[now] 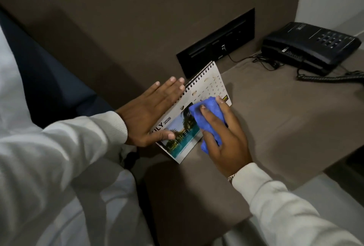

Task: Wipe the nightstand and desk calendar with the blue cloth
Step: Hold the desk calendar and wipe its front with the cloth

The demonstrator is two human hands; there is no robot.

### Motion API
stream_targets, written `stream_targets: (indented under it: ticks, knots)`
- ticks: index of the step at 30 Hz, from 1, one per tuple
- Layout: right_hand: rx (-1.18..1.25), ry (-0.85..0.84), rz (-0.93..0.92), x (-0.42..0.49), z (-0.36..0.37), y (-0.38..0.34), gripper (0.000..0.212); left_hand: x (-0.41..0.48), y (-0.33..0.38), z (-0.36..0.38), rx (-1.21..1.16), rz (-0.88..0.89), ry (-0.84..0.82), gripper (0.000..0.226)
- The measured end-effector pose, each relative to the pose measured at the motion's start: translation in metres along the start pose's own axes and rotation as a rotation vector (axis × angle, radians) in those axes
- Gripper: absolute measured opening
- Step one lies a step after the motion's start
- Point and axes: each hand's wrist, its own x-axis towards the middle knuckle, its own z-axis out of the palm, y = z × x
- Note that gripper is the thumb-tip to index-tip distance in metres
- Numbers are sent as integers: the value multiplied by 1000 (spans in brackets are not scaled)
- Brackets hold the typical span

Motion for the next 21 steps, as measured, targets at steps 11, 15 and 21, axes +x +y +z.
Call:
stream_targets:
  ticks: [11, 15, 21]
  knots:
    - [-33, 15, 2, 0, 44, -9, 52, 0, -4, 6, -101, 32, 19, 104]
    - [-22, 23, -50, 1, 48, -13, 55, -1, -4, 10, -144, 41, 60, 103]
    - [-4, 147, 79, 6, 52, -12, 53, 0, -5, 10, -151, 37, 64, 104]
